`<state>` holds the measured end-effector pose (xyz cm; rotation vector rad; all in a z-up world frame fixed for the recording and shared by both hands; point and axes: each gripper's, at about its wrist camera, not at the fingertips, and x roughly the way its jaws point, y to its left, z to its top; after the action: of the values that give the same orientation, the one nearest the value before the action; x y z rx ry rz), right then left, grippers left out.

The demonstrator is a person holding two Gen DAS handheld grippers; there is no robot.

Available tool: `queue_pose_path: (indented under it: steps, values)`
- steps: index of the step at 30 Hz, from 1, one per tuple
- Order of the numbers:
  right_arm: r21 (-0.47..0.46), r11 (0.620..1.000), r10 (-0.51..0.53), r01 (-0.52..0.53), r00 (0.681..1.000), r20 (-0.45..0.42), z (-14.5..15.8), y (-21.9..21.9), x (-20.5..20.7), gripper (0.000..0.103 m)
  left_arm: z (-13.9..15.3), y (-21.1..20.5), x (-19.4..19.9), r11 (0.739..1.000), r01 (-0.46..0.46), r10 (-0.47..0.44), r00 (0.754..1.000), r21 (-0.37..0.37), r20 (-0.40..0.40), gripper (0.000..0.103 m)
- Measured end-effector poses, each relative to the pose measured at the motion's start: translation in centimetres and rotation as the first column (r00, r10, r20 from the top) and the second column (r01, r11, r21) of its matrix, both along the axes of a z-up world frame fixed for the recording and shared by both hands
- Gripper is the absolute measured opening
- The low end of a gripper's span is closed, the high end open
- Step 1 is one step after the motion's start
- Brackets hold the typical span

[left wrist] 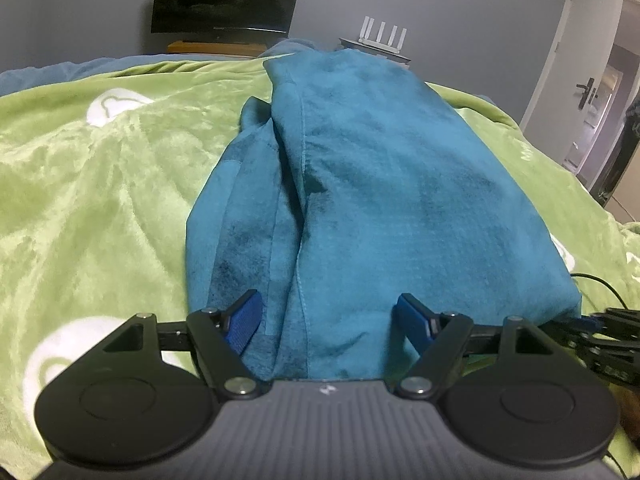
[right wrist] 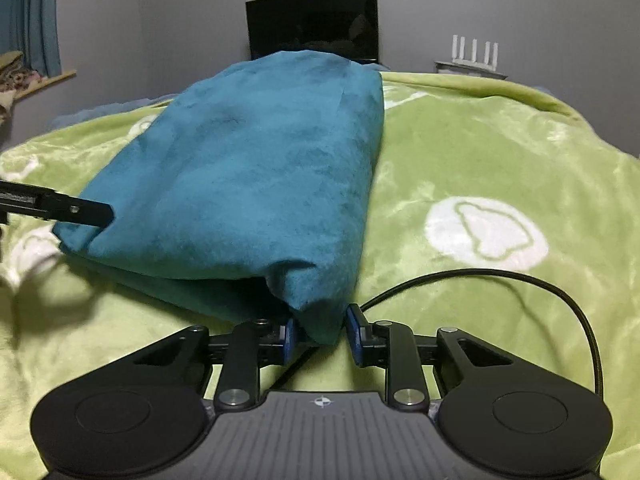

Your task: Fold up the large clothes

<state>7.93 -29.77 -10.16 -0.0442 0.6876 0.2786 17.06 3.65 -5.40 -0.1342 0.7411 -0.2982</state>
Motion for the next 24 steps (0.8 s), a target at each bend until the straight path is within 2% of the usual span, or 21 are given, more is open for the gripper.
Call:
queue_pose_path:
  steps: [2, 3, 4, 6, 8, 9, 12, 15, 17, 18, 20, 22, 24]
  values:
    - [-0.036, 0.999, 0.033, -0.031, 0.998, 0.059, 1.1, 0.4, -1.6, 0.032, 0.0, 0.0, 0.1, 1.0, -0.001, 0.001, 1.0, -0.008, -0.004, 0.075]
    - [-0.054, 0.997, 0.059, -0.054, 0.994, 0.095, 1.6, 0.6, -2.3, 0.038, 0.0, 0.0, 0.1, 1.0, 0.0, 0.0, 1.0, -0.008, -0.006, 0.075]
    - [-0.073, 0.994, 0.089, -0.079, 0.986, 0.142, 2.1, 1.0, -2.8, 0.04, -0.1, 0.0, 0.2, 1.0, 0.0, 0.0, 1.0, -0.007, -0.006, 0.075]
    - [-0.106, 0.987, 0.144, -0.122, 0.962, 0.232, 3.3, 1.9, -3.9, 0.038, -0.1, -0.1, 0.2, 1.0, 0.001, -0.001, 1.0, -0.007, -0.007, 0.075]
    - [-0.109, 0.986, 0.154, -0.129, 0.949, 0.276, 3.9, 2.7, -3.7, 0.035, -0.1, -0.1, 0.3, 1.0, 0.002, -0.002, 1.0, -0.006, -0.007, 0.075]
    - [-0.098, 0.987, 0.15, -0.128, 0.95, 0.274, 4.1, 3.0, -3.1, 0.035, -0.1, -0.1, 0.2, 1.0, 0.002, -0.002, 1.0, -0.006, -0.007, 0.075]
    - [-0.089, 0.99, 0.124, -0.106, 0.963, 0.238, 3.4, 3.7, -0.9, 0.021, -0.1, 0.0, 0.3, 1.0, 0.002, -0.002, 1.0, -0.009, -0.008, 0.075]
    - [-0.049, 0.996, 0.086, -0.079, 0.983, 0.16, 1.6, 3.3, 1.0, 0.018, -0.2, -0.1, 0.2, 1.0, 0.011, -0.011, 1.0, -0.001, -0.003, 0.075]
    - [-0.011, 0.997, 0.077, -0.077, 0.983, 0.168, 1.6, 2.7, 0.8, 0.018, -0.2, -0.1, 0.0, 1.0, 0.012, -0.012, 1.0, 0.006, 0.012, 0.075]
    - [0.003, 0.997, 0.073, -0.075, 0.982, 0.176, 1.7, 2.6, 0.7, 0.019, -0.2, 0.0, -0.2, 1.0, 0.009, -0.009, 1.0, 0.005, 0.018, 0.075]
    - [0.027, 0.998, 0.047, -0.053, 0.981, 0.186, 1.9, 2.0, 0.2, 0.031, 0.0, 0.2, -0.6, 1.0, -0.003, 0.003, 0.999, 0.0, 0.035, 0.075]
    - [0.051, 0.998, 0.023, -0.033, 0.984, 0.179, 1.9, 1.7, -0.4, 0.048, 0.3, 0.4, -1.3, 1.0, -0.027, 0.027, 0.998, -0.001, 0.053, 0.079]
    - [0.055, 0.998, 0.021, -0.03, 0.987, 0.159, 1.6, 1.5, -1.3, 0.053, 0.7, 0.5, -2.2, 0.999, -0.041, 0.041, 0.997, 0.002, 0.067, 0.082]
